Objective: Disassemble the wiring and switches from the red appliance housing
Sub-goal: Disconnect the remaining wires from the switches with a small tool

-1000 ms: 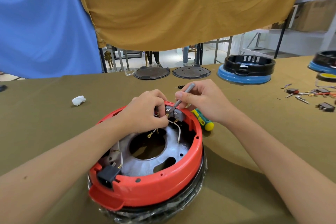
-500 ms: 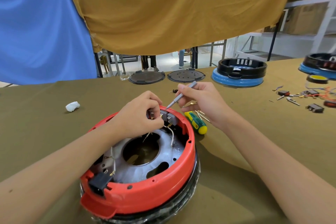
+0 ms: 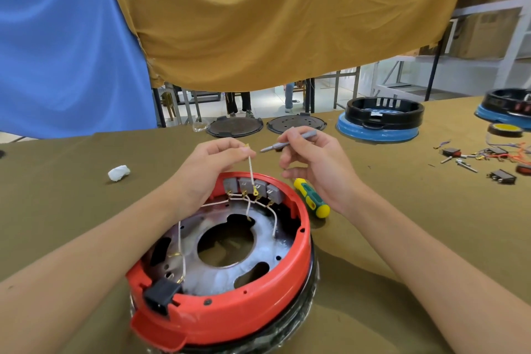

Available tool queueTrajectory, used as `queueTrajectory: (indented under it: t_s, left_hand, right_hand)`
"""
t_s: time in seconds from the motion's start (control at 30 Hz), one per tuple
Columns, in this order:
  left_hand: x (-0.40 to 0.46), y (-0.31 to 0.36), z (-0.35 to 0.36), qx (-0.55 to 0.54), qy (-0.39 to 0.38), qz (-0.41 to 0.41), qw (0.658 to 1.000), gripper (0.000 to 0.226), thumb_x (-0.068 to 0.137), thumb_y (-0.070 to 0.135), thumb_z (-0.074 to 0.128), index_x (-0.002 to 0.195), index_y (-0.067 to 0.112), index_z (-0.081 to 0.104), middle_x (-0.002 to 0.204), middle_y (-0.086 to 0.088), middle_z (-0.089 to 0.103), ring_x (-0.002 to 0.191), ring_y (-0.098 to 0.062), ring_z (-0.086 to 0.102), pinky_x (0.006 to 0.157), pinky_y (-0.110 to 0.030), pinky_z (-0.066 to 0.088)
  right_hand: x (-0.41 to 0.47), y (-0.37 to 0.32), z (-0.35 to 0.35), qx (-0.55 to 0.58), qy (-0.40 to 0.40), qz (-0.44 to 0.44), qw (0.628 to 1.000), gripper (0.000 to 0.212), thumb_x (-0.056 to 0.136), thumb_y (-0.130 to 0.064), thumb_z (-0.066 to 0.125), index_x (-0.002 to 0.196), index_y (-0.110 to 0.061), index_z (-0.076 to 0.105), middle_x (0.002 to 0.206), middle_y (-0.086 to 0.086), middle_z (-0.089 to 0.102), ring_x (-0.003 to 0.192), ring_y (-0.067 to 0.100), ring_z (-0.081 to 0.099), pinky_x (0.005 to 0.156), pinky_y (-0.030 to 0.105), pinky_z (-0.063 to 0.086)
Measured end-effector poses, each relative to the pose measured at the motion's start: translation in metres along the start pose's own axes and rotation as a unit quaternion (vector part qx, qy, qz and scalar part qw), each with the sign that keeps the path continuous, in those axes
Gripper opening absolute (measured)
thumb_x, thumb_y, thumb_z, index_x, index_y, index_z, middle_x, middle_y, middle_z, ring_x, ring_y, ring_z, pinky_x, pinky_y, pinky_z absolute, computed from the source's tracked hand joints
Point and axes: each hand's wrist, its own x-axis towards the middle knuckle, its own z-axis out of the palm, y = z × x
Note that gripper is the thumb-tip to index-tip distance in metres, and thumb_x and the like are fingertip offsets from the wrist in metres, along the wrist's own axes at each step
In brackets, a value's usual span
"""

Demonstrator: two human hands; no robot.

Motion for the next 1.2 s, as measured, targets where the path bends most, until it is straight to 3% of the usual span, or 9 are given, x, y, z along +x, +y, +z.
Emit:
queueTrajectory:
  t_s: [0.07, 0.2, 0.3, 0.6, 0.7, 0.83, 0.93, 1.07, 1.2]
  left_hand:
    - [-0.001, -0.001, 0.001, -0.004, -0.007, 0.003, 1.0, 0.009, 0.076, 0.034, 0.077, 0.075, 0.026, 0.072, 0.088, 0.002, 0.07, 0.084, -0.006, 0.063, 0.079, -0.018, 0.048]
    - [-0.003, -0.003, 0.003, -0.008, -0.031, 0.012, 0.999, 0.012, 0.085, 0.027, 0.068, 0.082, 0.015, 0.065, 0.086, -0.009, 0.066, 0.085, -0.023, 0.063, 0.087, -0.036, 0.05]
    - [-0.003, -0.003, 0.002, -0.005, -0.041, 0.015, 0.999, 0.011, 0.092, 0.017, 0.064, 0.082, 0.014, 0.063, 0.086, -0.012, 0.065, 0.086, -0.025, 0.062, 0.087, -0.038, 0.049]
    - [-0.002, -0.001, 0.003, 0.004, -0.049, 0.022, 0.999, 0.012, 0.092, 0.018, 0.065, 0.081, 0.014, 0.064, 0.086, -0.01, 0.069, 0.087, -0.024, 0.065, 0.094, -0.043, 0.05]
    - [-0.004, 0.003, 0.003, 0.015, -0.058, 0.015, 0.998, 0.013, 0.091, 0.026, 0.066, 0.091, 0.013, 0.069, 0.097, -0.008, 0.074, 0.097, -0.023, 0.069, 0.098, -0.042, 0.051]
    - [-0.003, 0.007, -0.009, 0.227, -0.064, 0.001, 0.972, 0.017, 0.093, 0.033, 0.066, 0.109, 0.036, 0.064, 0.109, 0.011, 0.068, 0.103, -0.001, 0.064, 0.091, -0.024, 0.045]
    - [-0.004, 0.009, -0.026, 0.429, -0.086, -0.032, 0.899, 0.032, 0.096, 0.03, 0.059, 0.126, 0.033, 0.049, 0.125, 0.007, 0.054, 0.115, -0.007, 0.052, 0.097, -0.028, 0.04]
    - [-0.011, 0.003, -0.038, 0.474, -0.114, -0.099, 0.868, 0.026, 0.104, 0.023, 0.044, 0.129, 0.027, 0.048, 0.125, 0.001, 0.059, 0.115, -0.017, 0.054, 0.103, -0.035, 0.041]
    - [-0.016, -0.001, -0.038, 0.486, -0.111, -0.079, 0.863, 0.025, 0.106, 0.022, 0.037, 0.123, 0.027, 0.055, 0.117, 0.004, 0.063, 0.108, -0.018, 0.056, 0.099, -0.038, 0.042]
  right_hand:
    - [-0.003, 0.002, 0.005, -0.015, -0.017, -0.021, 1.0, 0.008, 0.095, -0.016, 0.065, 0.096, -0.009, 0.067, 0.075, 0.007, 0.065, 0.072, 0.019, 0.063, 0.062, 0.029, 0.057]
    - [-0.009, 0.008, 0.016, -0.074, -0.039, -0.065, 0.994, 0.025, 0.084, -0.003, 0.076, 0.105, -0.001, 0.063, 0.08, 0.009, 0.067, 0.072, 0.022, 0.066, 0.071, 0.034, 0.06]
    - [-0.01, 0.01, 0.021, -0.093, -0.02, -0.082, 0.992, 0.027, 0.082, 0.005, 0.076, 0.104, 0.003, 0.061, 0.078, 0.013, 0.066, 0.07, 0.023, 0.066, 0.07, 0.032, 0.06]
    - [-0.013, 0.01, 0.024, -0.124, 0.007, -0.076, 0.989, 0.029, 0.08, 0.004, 0.078, 0.105, 0.002, 0.062, 0.079, 0.011, 0.069, 0.069, 0.02, 0.068, 0.072, 0.032, 0.06]
    - [-0.011, 0.008, 0.021, -0.101, 0.03, -0.052, 0.993, 0.028, 0.08, -0.001, 0.079, 0.103, -0.004, 0.064, 0.082, 0.01, 0.071, 0.07, 0.022, 0.068, 0.069, 0.034, 0.059]
    - [0.004, -0.001, -0.004, -0.005, 0.116, 0.006, 0.993, 0.024, 0.082, 0.006, 0.073, 0.101, -0.006, 0.064, 0.083, 0.009, 0.074, 0.074, 0.02, 0.072, 0.07, 0.029, 0.061]
    - [0.015, -0.002, -0.032, -0.056, 0.184, 0.061, 0.979, 0.022, 0.084, 0.008, 0.071, 0.099, -0.006, 0.063, 0.09, 0.014, 0.071, 0.07, 0.019, 0.072, 0.068, 0.028, 0.061]
    - [0.023, 0.003, -0.053, -0.172, 0.236, 0.108, 0.95, 0.019, 0.082, 0.008, 0.068, 0.094, -0.007, 0.064, 0.088, 0.016, 0.07, 0.064, 0.018, 0.066, 0.062, 0.027, 0.06]
    - [0.025, 0.012, -0.059, -0.28, 0.226, 0.128, 0.924, 0.019, 0.079, 0.008, 0.068, 0.09, -0.007, 0.065, 0.088, 0.016, 0.07, 0.066, 0.021, 0.065, 0.073, 0.039, 0.062]
